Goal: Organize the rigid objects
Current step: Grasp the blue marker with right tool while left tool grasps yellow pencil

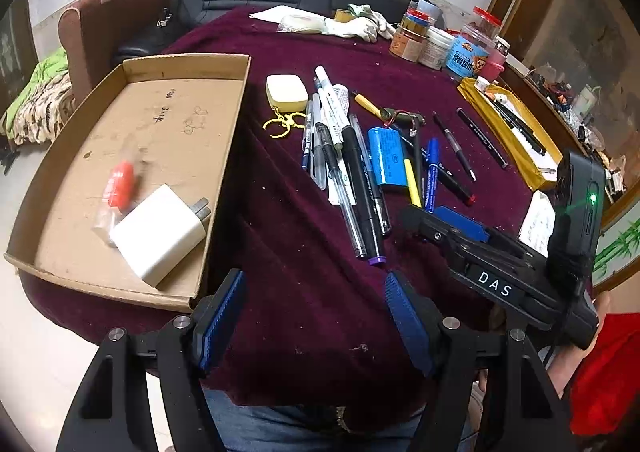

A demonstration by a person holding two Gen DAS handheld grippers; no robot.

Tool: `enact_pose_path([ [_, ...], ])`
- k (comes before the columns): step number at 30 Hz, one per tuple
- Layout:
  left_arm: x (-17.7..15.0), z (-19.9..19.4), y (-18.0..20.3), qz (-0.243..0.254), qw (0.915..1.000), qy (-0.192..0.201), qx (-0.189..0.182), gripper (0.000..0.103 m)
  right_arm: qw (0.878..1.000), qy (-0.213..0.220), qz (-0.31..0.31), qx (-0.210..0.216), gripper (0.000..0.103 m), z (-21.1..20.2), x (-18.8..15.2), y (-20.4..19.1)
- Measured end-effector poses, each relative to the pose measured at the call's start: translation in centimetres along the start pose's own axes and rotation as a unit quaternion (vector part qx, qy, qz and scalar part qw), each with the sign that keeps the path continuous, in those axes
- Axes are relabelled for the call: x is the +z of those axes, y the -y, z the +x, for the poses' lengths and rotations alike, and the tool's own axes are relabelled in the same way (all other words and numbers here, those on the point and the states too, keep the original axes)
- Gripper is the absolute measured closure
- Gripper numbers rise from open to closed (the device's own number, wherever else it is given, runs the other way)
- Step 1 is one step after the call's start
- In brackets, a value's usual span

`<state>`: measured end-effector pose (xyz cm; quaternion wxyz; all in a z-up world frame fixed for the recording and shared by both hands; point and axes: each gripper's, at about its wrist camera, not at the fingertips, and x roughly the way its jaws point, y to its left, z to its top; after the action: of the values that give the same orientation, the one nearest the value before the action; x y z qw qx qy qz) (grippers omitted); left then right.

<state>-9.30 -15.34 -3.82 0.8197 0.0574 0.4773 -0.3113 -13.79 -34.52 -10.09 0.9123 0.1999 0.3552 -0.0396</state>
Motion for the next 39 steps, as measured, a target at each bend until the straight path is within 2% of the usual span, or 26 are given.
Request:
enact_pose_path([
  [6, -0.2, 0.2, 0.1, 0.005, 1.0, -0.001, 0.004, 0.028, 1.0, 0.006, 0.005, 0.0, 0.064, -0.1, 0.1, 0.1],
  [8, -0.2, 0.3, -0.1, -0.002, 1.0, -0.002, 0.0, 0.028, 1.0, 0.006, 0.006, -0.002, 0.073, -0.1, 0.1, 0.2],
  [12, -0.4, 0.4, -0.4, 0.0, 1.0, -0.007, -0.002, 0.028, 0.999, 0.013, 0.043, -0.018, 0.075, -0.4, 0.6, 1.3],
  [15, -0.5, 0.4, -0.6, -0.004, 1.0, -0.003, -0.004, 0.028, 0.996, 0.008, 0.064, -0.054, 0.075, -0.1, 1.6, 2.3],
  [17, -0.5, 0.7, -0.9, -0.013, 0.9998, -0.007, -0.011, 0.028, 0.995, -0.004, 0.078, -0.066, 0.082, 0.6, 2.2, 3.2],
  [21, -0.4, 1.2, -0.8, -0.009, 0.9998, -0.013, -0.008, 0.028, 0.994, -0.01, 0.1, -0.052, 0.085, 1.7, 2.7, 4.1],
  [23, -0.3, 1.4, -0.8, -0.01, 0.9998, -0.015, -0.007, 0.028, 0.994, -0.009, 0.096, -0.043, 0.092, 1.9, 2.8, 3.9],
  [36, 0.3, 1.9, 1.5, 0.006, 0.9998, -0.017, -0.011, 0.028, 0.995, 0.044, 0.093, -0.017, 0.094, -0.6, 2.0, 3.9],
  [39, 0.8, 2.0, 2.1, 0.007, 0.9996, -0.019, -0.018, 0.028, 0.994, 0.037, 0.098, -0.017, 0.094, -0.8, 2.0, 4.2],
])
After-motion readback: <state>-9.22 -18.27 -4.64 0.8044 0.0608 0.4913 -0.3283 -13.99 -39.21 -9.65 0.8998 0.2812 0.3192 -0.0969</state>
